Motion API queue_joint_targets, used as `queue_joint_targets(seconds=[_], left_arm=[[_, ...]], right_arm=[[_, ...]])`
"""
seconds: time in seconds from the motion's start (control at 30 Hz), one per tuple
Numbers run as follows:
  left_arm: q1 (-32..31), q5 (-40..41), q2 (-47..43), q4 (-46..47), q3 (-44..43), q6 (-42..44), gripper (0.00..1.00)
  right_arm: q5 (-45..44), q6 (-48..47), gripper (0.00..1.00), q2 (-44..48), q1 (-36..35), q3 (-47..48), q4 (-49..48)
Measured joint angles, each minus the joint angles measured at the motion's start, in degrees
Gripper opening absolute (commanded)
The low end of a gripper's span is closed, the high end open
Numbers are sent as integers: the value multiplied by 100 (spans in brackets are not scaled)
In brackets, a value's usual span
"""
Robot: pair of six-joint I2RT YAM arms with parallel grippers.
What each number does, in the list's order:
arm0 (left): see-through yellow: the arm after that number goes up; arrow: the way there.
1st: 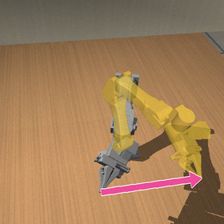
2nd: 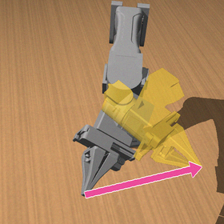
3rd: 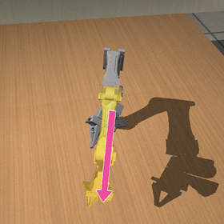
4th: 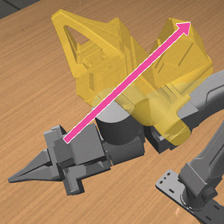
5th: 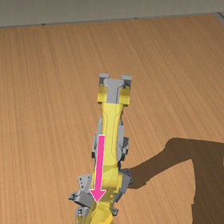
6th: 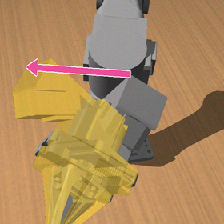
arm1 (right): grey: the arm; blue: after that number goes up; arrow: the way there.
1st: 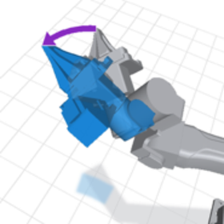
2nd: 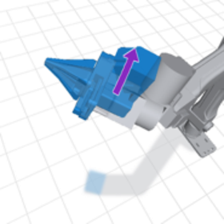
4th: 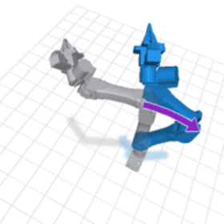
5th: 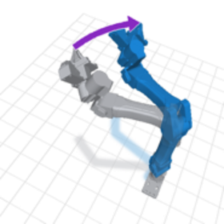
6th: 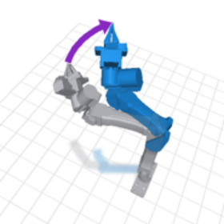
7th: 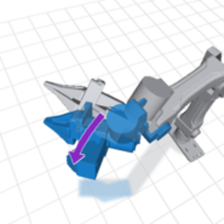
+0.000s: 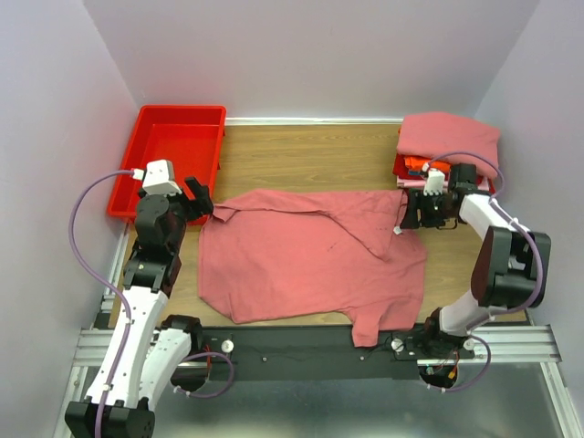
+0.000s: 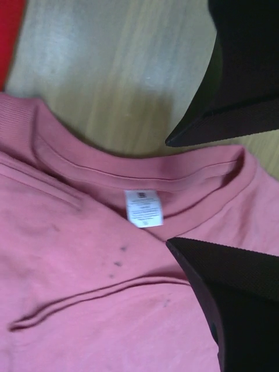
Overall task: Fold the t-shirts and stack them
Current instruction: Fold the tshirt
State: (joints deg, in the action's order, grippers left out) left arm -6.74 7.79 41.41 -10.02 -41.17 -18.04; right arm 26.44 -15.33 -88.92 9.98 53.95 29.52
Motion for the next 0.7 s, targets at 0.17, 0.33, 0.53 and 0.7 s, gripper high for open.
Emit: queue_joint_targets(seconds=[0.17,0.33,0.53,0.7], left_arm=[[0,-109,-234,11,48,4,86],[0,-133,-317,46,87,22,86],[0,-212,-343,103,155,24,86],[0,-243,-343,120,179,24,86]], right_arm=[[68,424,77,-682,0,503,-168],[85,804,79,-973,-2,632,-479],[72,1215,79,-1318,-7,664,-1029],[31,1408,75,-1475,-28,739,-1410]])
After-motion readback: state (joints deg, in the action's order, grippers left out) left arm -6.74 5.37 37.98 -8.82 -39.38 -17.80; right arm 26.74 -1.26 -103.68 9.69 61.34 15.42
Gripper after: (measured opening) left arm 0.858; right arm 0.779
